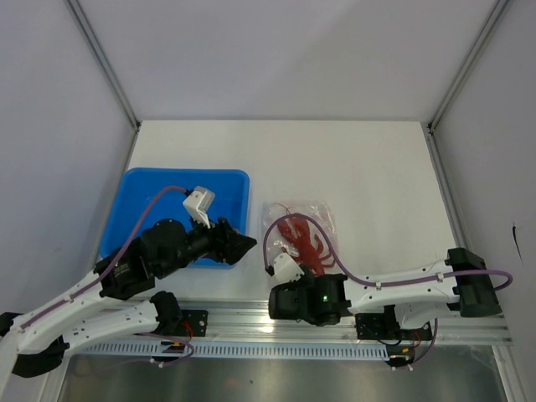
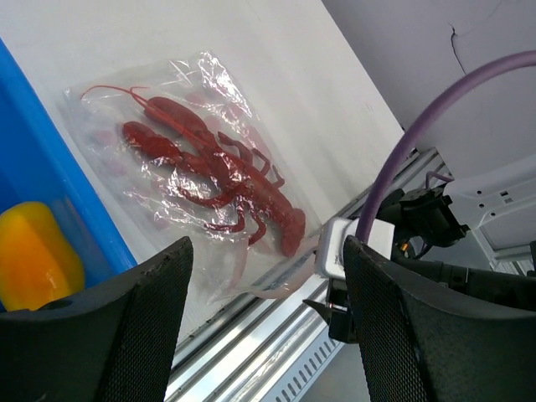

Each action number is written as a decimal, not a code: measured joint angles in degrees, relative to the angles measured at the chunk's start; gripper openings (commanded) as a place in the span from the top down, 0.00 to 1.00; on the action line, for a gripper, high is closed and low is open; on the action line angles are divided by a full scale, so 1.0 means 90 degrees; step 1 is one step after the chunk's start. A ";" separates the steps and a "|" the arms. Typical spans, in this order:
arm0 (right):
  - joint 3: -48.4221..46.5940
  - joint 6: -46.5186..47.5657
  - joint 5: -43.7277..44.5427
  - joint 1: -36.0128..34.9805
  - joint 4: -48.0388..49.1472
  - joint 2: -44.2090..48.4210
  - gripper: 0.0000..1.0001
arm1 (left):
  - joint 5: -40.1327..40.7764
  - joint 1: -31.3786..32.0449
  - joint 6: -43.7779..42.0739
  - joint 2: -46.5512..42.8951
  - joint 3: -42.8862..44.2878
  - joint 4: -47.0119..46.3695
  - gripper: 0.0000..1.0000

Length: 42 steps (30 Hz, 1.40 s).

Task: Place the food in the zip-top bag and seal the zipper
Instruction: Pick up the zipper food storage bag at the center of the board.

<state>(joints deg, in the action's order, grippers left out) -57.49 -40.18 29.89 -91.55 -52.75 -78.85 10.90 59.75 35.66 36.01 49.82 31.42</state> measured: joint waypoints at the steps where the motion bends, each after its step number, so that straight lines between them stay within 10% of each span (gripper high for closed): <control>1: -0.0010 -0.0012 0.0002 -0.0058 0.0029 0.0000 0.40 | -0.0002 -0.0002 0.0007 0.0012 -0.0007 0.0002 0.25; 14: 0.0005 -0.0597 0.0872 0.0357 -0.0233 -0.1258 0.55 | -0.0005 -0.0012 0.0051 -0.0121 -0.0058 0.0097 0.25; 22: -0.0488 -0.0809 0.2212 0.0770 -0.0702 -0.1702 1.00 | -0.0080 -0.0017 0.0165 -0.0206 -0.0240 0.0172 0.26; 35: -0.1603 0.0663 0.1319 0.2965 0.0019 0.0189 1.00 | -0.0857 -0.0017 0.0034 0.0046 -0.0525 -0.0168 0.51; 42: -0.2154 0.0996 0.0355 0.3373 0.0107 0.0716 1.00 | -0.1265 0.0075 -0.0019 0.0522 -0.0682 -0.0571 0.48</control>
<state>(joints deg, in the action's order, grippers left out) -76.88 -31.22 33.08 -61.19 -51.79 -72.40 -0.49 60.42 35.48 40.71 43.68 26.28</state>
